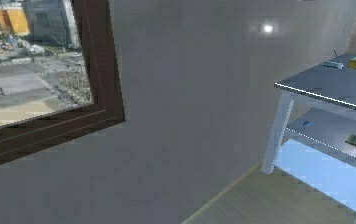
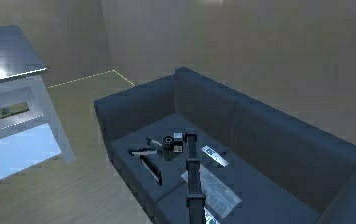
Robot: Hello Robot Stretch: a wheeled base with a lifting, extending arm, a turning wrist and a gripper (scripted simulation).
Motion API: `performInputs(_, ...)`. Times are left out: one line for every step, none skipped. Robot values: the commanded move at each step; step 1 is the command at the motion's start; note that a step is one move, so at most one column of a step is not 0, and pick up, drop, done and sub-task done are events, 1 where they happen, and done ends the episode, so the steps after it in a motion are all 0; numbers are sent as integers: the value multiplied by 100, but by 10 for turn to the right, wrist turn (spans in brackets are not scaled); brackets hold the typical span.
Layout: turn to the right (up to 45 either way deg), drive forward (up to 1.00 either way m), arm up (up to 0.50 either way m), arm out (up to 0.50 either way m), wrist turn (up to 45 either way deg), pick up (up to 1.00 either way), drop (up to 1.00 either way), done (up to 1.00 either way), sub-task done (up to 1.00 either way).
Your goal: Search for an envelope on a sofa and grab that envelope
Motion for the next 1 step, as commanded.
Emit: performInputs(0,0,0,0,240,0,0,0,0)
